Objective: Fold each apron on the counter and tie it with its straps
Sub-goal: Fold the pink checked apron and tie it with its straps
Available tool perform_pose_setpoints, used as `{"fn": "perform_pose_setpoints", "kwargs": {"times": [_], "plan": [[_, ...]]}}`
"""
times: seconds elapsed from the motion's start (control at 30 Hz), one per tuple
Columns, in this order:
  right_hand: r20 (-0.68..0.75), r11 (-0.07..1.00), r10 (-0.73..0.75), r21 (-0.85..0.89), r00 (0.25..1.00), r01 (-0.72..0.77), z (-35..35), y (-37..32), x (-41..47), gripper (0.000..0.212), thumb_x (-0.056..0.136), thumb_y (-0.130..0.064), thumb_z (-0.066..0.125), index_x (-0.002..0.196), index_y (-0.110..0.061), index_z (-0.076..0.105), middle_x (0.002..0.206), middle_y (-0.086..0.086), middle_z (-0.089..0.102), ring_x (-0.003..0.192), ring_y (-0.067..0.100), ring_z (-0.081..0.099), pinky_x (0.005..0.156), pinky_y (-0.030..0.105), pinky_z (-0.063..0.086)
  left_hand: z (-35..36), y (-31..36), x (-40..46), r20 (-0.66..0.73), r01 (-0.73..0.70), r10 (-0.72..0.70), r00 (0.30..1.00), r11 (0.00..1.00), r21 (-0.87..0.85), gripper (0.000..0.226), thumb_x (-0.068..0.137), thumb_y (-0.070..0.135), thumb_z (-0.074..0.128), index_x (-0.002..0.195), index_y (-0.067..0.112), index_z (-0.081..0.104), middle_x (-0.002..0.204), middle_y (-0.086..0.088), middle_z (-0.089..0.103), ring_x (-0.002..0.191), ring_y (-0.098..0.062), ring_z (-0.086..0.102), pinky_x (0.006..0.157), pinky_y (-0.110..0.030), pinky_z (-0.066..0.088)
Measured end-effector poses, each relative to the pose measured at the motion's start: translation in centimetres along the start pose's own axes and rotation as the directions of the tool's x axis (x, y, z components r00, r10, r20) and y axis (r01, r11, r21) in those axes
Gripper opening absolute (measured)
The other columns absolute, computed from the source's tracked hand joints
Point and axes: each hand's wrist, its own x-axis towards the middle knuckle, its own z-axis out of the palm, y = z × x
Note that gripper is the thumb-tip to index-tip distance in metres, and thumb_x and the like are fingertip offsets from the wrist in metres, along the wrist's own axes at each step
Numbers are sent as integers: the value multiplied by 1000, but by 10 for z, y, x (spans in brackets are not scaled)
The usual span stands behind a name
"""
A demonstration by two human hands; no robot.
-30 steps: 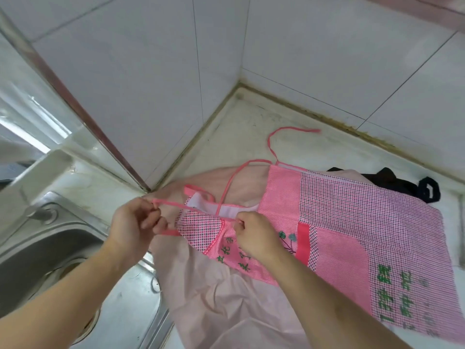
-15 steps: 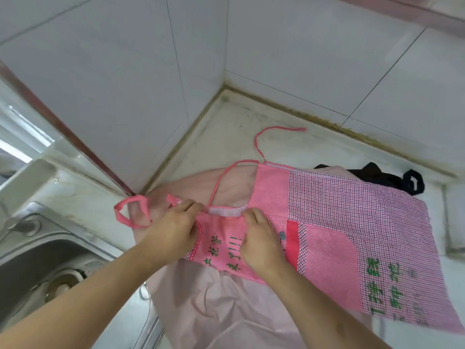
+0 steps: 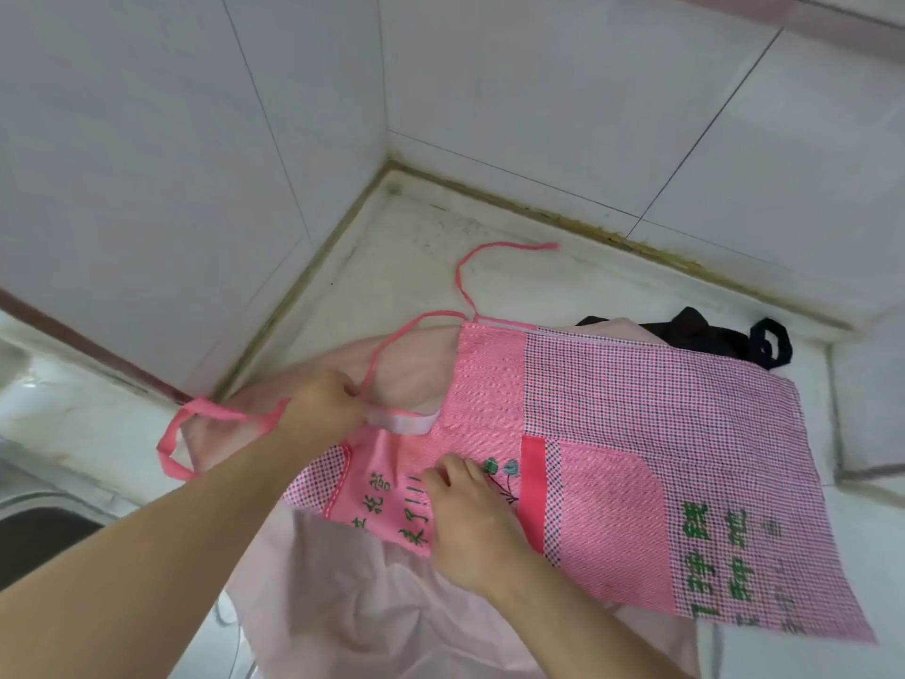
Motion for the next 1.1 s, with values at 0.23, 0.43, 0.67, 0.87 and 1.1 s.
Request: {"fn": "perform_pose_setpoints", "kwargs": {"times": [0.23,0.43,0.67,0.87,1.1], "plan": [[-16,997,-20,81,1000,21,0,12,-1,67,81,-12,69,145,-13,48,141,4,43,132,24,41,117,40,37,-37,45,-9,-454,-225,-70,888,795,-563,28,98,15,62,122,16,46,107,4,69,83,-10,70,84,-36,55],[-142,986,119,130,983,-100,-9,27,-12,55,82,-9,61,136,-15,53,135,3,48,128,25,45,114,37,40,14,24,-38,235,-240,191,953,949,203,40,88,63,68,92,24,67,88,8,71,88,-19,67,80,-35,54],[-170,937,320,199,932,-285,-26,80,-39,45,96,-14,55,140,-14,47,133,1,46,125,19,48,110,31,42,13,25,-33,310,-186,134,941,972,144,23,86,60,76,87,36,74,88,13,74,88,-10,67,70,-21,47],[-185,914,361,267,914,-307,-33,109,-66,46,99,-9,52,143,-20,49,136,-8,46,124,9,48,110,24,43,24,45,-27,421,-226,149,895,964,141,32,86,60,75,89,28,73,86,14,71,85,-9,66,72,-22,47],[-200,897,405,275,892,-345,-27,136,-85,46,97,-10,51,141,-25,51,135,-10,47,121,8,48,106,25,46,36,75,-20,117,-328,313,942,934,142,19,102,28,57,83,28,58,76,9,63,71,-17,62,63,-30,39]]}}
